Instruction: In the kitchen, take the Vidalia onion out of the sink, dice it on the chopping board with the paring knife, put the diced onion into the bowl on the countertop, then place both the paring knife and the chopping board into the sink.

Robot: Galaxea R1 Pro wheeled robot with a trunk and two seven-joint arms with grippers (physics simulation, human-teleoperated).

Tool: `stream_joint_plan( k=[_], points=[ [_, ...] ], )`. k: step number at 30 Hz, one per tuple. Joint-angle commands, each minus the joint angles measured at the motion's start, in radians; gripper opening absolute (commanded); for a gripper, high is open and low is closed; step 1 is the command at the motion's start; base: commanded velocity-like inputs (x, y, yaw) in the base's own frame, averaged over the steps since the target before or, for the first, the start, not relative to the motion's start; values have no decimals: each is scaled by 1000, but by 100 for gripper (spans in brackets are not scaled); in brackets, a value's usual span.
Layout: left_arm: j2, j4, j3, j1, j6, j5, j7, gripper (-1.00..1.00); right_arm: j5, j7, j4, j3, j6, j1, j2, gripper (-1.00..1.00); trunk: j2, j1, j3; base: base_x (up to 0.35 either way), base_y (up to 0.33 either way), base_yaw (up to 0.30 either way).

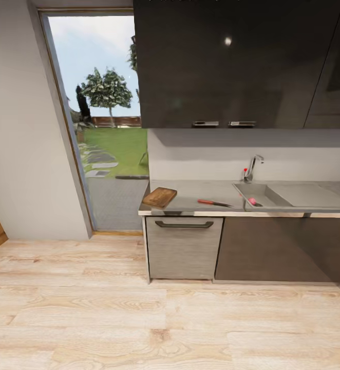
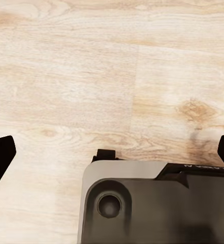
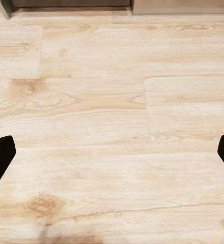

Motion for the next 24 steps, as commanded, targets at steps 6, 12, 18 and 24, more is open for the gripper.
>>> stream_joint_plan(
  k=[6,12,18,24],
  points=[
    [0,-2,0,0,-2,3,0,100,0,-3,0,0,-3,-1,0,100,41,-23,18,0,0,0],
    [0,-2,0,0,-2,3,0,100,0,-3,0,0,-3,-1,0,100,83,-46,36,0,0,0],
    [0,-1,1,0,-2,3,0,100,0,-3,0,0,-3,-1,0,100,125,-69,55,0,0,0],
    [0,0,1,0,-2,3,0,100,0,-3,0,0,-3,-1,0,100,167,-92,74,0,0,0]
  ],
)
